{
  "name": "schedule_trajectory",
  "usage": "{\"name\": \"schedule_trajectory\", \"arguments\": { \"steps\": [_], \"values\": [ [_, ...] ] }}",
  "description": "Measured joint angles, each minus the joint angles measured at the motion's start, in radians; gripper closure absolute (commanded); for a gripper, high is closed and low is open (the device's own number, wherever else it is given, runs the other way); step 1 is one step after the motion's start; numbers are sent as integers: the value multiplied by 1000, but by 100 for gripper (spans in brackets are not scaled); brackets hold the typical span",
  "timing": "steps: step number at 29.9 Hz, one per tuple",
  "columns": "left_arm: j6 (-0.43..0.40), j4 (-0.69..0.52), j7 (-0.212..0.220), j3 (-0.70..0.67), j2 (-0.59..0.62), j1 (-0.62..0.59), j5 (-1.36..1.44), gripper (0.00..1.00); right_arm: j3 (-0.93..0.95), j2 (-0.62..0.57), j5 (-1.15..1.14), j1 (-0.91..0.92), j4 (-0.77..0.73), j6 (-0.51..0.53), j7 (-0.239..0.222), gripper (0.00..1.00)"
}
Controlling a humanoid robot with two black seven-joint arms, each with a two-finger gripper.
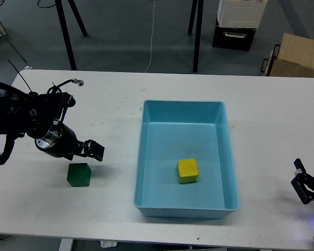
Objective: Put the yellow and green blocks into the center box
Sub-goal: 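Lower the left gripper onto the green cube and close it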
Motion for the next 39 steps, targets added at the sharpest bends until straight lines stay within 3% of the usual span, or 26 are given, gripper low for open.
{"name": "schedule_trajectory", "arguments": {
  "steps": [27, 30, 32, 39],
  "values": [
    [0, -56, -24, 3, 106, 31, 92, 5, 2, -1, 0, 0, -1, 0, 0, 0],
    [0, -58, -29, 2, 107, 31, 94, 12, -1, -1, 0, 0, -1, 0, 0, 0],
    [0, -58, -51, 2, 107, 32, 103, 22, -2, -1, 0, 0, -1, 0, 0, 0],
    [0, -59, -220, 4, 104, 31, 252, 62, -4, -1, 0, 0, -1, 0, 0, 0]
  ]
}}
